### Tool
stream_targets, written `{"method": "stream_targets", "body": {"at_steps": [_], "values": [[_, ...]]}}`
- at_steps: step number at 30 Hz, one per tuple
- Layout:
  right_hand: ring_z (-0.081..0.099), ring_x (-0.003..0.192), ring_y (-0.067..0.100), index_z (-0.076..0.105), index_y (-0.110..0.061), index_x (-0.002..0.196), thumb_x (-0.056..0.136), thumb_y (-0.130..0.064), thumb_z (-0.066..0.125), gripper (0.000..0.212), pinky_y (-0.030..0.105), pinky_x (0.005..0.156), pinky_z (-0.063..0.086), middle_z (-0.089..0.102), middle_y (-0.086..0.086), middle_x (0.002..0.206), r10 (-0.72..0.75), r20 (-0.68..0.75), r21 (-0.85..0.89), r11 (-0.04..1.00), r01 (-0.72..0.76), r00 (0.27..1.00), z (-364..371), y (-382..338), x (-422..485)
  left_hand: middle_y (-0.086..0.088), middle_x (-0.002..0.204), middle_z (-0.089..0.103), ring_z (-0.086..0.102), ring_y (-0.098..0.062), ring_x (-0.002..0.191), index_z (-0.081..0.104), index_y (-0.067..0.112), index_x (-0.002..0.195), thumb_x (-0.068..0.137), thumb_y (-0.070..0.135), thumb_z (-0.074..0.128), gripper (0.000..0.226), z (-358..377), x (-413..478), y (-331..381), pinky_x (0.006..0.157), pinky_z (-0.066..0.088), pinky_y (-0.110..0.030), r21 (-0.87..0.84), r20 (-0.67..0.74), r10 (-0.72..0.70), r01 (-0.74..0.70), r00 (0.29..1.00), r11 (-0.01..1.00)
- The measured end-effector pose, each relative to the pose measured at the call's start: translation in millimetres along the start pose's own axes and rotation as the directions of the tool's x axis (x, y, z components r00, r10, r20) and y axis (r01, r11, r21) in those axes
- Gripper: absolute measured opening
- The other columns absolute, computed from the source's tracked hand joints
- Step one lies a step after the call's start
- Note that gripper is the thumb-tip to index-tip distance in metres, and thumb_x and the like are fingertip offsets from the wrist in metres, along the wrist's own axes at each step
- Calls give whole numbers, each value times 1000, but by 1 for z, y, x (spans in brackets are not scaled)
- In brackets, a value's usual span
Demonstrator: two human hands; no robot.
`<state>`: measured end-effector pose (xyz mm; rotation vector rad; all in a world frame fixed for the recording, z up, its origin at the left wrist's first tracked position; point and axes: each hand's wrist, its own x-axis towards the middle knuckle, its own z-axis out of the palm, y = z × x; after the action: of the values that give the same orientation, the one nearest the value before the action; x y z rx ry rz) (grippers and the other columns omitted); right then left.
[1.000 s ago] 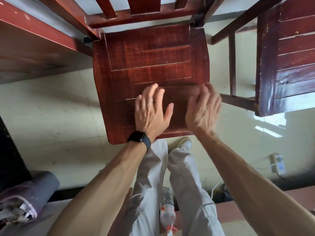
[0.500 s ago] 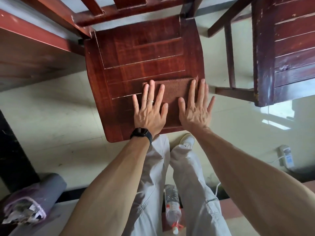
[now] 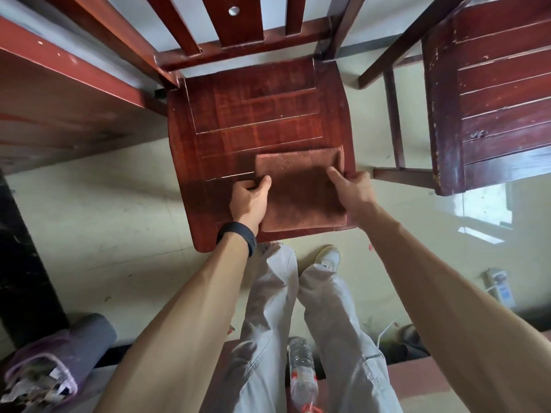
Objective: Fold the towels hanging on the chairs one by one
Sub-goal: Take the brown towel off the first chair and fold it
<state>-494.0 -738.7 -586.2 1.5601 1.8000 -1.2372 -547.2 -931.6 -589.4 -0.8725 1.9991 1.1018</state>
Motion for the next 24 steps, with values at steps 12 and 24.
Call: {"method": "stream_targets", "body": {"at_steps": [12, 24], "values": [[69, 107, 28, 64, -19, 112, 85, -14, 76, 30, 45, 96, 56, 71, 7, 108, -161, 262, 220, 970, 104, 951, -25, 6, -7, -11, 115, 71, 68, -25, 108, 64, 15, 114, 88, 1, 68, 30, -47, -5, 6, 89, 55, -29, -243, 445, 51, 66, 894, 968], [65, 90, 27, 60, -26, 128, 96, -15, 65, 35, 32, 50, 54, 63, 7, 105, -290, 434, 404, 909, 103, 853, -67, -14, -83, -1, 113, 71, 66, -21, 100, 64, 24, 124, 92, 14, 64, 34, -98, -68, 32, 78, 52, -35, -329, 494, 148, 27, 857, 944]]}}
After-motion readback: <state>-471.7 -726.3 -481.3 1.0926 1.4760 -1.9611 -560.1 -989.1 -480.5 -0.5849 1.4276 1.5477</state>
